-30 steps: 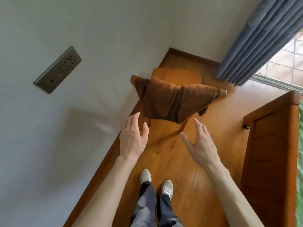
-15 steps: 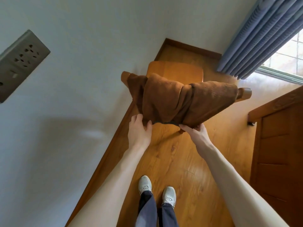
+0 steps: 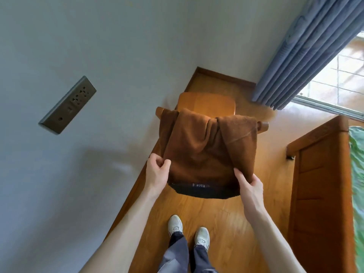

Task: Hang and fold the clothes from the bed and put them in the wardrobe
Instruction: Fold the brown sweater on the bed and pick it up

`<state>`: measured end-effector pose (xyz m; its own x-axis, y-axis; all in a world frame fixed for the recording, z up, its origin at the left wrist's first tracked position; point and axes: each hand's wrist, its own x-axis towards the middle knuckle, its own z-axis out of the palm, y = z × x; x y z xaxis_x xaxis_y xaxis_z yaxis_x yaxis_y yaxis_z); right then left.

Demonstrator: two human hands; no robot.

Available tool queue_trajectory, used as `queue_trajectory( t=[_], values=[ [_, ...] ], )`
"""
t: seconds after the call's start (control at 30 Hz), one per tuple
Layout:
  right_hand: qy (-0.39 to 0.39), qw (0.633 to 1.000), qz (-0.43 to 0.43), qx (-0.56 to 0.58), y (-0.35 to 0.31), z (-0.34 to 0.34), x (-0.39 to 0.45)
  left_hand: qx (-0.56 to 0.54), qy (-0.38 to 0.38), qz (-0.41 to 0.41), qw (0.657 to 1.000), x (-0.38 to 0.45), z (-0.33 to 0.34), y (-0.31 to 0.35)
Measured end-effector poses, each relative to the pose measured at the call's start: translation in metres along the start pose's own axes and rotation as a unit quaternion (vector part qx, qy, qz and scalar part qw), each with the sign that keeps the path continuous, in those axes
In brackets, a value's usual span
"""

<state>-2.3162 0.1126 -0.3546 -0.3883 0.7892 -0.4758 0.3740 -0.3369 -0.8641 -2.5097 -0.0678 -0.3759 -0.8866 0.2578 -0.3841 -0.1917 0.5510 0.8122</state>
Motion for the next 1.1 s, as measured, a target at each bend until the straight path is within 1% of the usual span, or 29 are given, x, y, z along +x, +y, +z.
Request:
queue_trajectory(
  t=[0.1,0.2,0.27,0.37,0.43,0.5,0.57,0.63,0.7,0.77,0.87,1.03,1.1],
  values=[
    [0.030,0.998,-0.046,-0.017,-0.023,-0.010,-0.018,-0.016,-0.002,0.024,1.000,-0.012,-0.024,0.019],
    [0.047,0.994,-0.092,-0.019,-0.046,-0.019,-0.031,-0.009,-0.063,0.011,0.998,-0.019,-0.042,0.039],
    [0.031,0.988,-0.151,-0.022,-0.063,-0.024,-0.037,-0.015,-0.106,0.012,0.994,-0.023,-0.051,0.053],
    [-0.007,0.972,-0.232,-0.046,-0.088,-0.034,-0.036,-0.025,-0.144,0.052,0.988,-0.027,-0.067,0.076],
    [-0.037,0.966,-0.253,-0.042,-0.102,-0.042,-0.029,-0.040,-0.159,0.075,0.984,-0.028,-0.078,0.096],
    [-0.060,0.963,-0.259,-0.040,-0.118,-0.051,-0.022,-0.078,-0.165,0.088,0.979,-0.030,-0.087,0.118],
    [-0.070,0.955,-0.278,-0.081,-0.136,-0.056,-0.015,-0.127,-0.164,0.093,0.974,-0.031,-0.095,0.144],
    [-0.051,0.937,-0.307,-0.156,-0.152,-0.059,-0.009,-0.152,-0.158,0.111,0.969,-0.029,-0.103,0.164],
    [-0.028,0.915,-0.345,-0.208,-0.168,-0.058,-0.003,-0.138,-0.147,0.143,0.969,-0.022,-0.109,0.180],
    [-0.011,0.898,-0.376,-0.229,-0.186,-0.056,0.000,-0.091,-0.125,0.186,0.970,-0.015,-0.112,0.191],
    [0.004,0.878,-0.413,-0.242,-0.218,-0.056,-0.002,-0.022,-0.067,0.255,0.964,-0.005,-0.115,0.205],
    [0.027,0.859,-0.435,-0.269,-0.274,-0.065,-0.015,0.052,0.023,0.364,0.929,0.009,-0.119,0.236],
    [0.059,0.853,-0.440,-0.274,-0.293,-0.069,-0.022,0.058,0.022,0.404,0.912,0.015,-0.122,0.252]
  ],
)
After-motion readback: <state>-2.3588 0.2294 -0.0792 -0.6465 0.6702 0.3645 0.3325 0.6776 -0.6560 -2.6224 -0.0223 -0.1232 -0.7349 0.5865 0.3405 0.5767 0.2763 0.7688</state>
